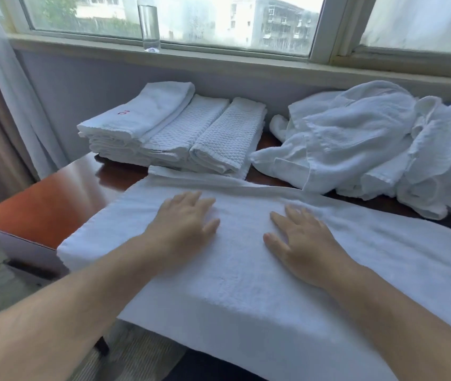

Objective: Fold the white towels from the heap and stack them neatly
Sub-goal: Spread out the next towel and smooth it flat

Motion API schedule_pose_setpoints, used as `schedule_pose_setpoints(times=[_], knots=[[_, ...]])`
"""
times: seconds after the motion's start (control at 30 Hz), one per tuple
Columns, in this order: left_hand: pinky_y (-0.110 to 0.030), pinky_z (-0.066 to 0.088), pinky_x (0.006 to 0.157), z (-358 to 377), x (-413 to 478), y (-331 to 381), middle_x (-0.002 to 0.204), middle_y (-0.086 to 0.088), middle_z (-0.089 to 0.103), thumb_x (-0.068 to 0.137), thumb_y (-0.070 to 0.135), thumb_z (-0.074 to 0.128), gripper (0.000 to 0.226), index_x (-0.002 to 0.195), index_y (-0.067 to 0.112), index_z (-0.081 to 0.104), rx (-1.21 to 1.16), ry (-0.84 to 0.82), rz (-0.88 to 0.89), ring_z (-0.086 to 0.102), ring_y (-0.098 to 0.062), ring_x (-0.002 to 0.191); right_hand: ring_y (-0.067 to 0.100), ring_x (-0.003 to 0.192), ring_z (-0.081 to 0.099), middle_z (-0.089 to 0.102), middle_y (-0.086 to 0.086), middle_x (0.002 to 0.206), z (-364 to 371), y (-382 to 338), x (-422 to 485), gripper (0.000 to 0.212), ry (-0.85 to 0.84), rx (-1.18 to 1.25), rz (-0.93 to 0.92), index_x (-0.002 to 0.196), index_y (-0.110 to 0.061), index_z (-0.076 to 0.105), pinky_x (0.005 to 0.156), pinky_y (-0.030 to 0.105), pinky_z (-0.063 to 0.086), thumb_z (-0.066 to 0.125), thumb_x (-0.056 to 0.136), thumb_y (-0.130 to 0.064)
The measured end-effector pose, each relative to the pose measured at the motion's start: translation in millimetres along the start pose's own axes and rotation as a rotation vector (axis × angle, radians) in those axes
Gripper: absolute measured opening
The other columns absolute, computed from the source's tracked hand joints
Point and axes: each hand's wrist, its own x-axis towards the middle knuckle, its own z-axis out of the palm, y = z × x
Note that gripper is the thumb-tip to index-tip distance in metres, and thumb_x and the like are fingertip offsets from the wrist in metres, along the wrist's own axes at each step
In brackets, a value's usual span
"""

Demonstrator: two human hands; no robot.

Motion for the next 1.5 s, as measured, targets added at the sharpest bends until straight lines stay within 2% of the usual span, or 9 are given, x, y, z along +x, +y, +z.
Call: schedule_pose_setpoints(times=[0.3,0.47,0.57,0.67,0.77,1.0,1.23,1.4,1.5], knots=[[-0.046,0.001,0.123,39.2,28.1,184.0,0.167,-0.002,0.002,0.099,0.062,0.026,0.068,0.157,0.028,0.016,0.001,-0.137,0.405,-0.002,-0.019,0.153,0.019,0.155,-0.006,-0.002,-0.010,0.169,-36.5,165.1,-122.8,0.064,0.040,-0.033,0.533,0.158,-0.042,0.013,0.122,0.048,0.000,0.017,0.098,-0.065],[-0.049,-0.005,0.123,58.8,35.0,255.8,0.168,0.000,-0.006,0.096,0.069,0.023,0.072,0.158,0.034,0.007,0.017,-0.208,0.558,-0.009,-0.020,0.153,0.011,0.154,-0.011,-0.005,-0.010,0.168,-38.7,207.0,-133.2,0.061,0.044,0.023,0.513,0.158,-0.042,0.013,0.122,0.043,-0.006,0.020,0.101,-0.060],[-0.050,-0.005,0.123,64.5,49.4,272.8,0.168,0.002,-0.009,0.095,0.071,0.021,0.073,0.158,0.037,0.004,0.029,-0.206,0.531,-0.011,-0.018,0.153,0.021,0.150,0.022,0.030,0.001,0.162,-46.1,222.2,-129.4,0.049,0.324,0.136,0.529,0.147,-0.030,0.047,0.119,0.036,0.016,0.044,0.100,-0.044],[-0.050,-0.003,0.123,69.0,61.1,272.3,0.167,0.006,-0.010,0.092,0.074,0.020,0.075,0.157,0.040,0.005,0.033,-0.188,0.524,-0.010,-0.016,0.153,0.039,0.129,0.042,0.050,0.018,0.139,-61.0,250.7,-131.8,0.059,0.708,0.123,0.908,0.134,-0.011,0.055,0.106,0.042,0.035,0.062,0.085,-0.043],[-0.049,0.000,0.123,72.2,63.8,270.4,0.167,0.007,-0.006,0.088,0.077,0.017,0.077,0.156,0.042,0.007,0.039,-0.159,0.546,-0.007,-0.015,0.153,0.039,0.122,0.050,0.053,0.020,0.133,-77.8,275.2,-133.1,0.084,0.496,0.226,1.204,0.128,-0.003,0.054,0.100,0.046,0.045,0.065,0.076,-0.068],[-0.044,-0.004,0.123,69.1,64.0,263.7,0.167,0.009,-0.009,0.085,0.078,0.011,0.080,0.156,0.045,0.003,0.055,-0.155,0.569,-0.007,-0.013,0.153,0.021,0.063,0.050,0.054,0.002,0.068,-102.3,276.2,-108.0,0.036,0.479,0.572,0.820,0.069,-0.013,0.057,0.059,0.031,0.038,0.074,0.085,-0.041],[-0.042,-0.001,0.123,61.4,80.3,235.7,0.167,0.012,-0.007,0.072,0.085,0.001,0.091,0.155,0.048,0.000,0.068,-0.151,0.509,-0.005,-0.012,0.153,0.012,0.054,0.038,0.043,-0.006,0.064,-105.2,255.7,-97.6,0.023,0.765,1.074,0.556,0.081,-0.022,0.053,0.048,0.026,0.033,0.067,0.088,-0.006],[-0.044,-0.004,0.123,58.8,87.0,229.4,0.167,0.010,-0.009,0.070,0.084,-0.001,0.092,0.155,0.048,-0.003,0.088,-0.210,0.487,-0.009,-0.014,0.153,0.020,0.056,0.044,0.053,0.011,0.076,-109.1,238.1,-88.2,0.027,0.239,0.999,0.793,0.092,-0.008,0.067,0.052,0.030,0.037,0.078,0.082,-0.031],[-0.046,0.009,0.122,54.8,87.1,238.7,0.167,0.005,0.003,0.081,0.078,0.011,0.082,0.155,0.044,0.005,0.140,-0.232,0.481,0.002,-0.021,0.153,0.022,0.061,0.043,0.058,0.008,0.081,-113.3,237.5,-90.7,0.022,-0.045,0.721,0.664,0.094,-0.010,0.076,0.055,0.029,0.036,0.082,0.080,-0.026]])
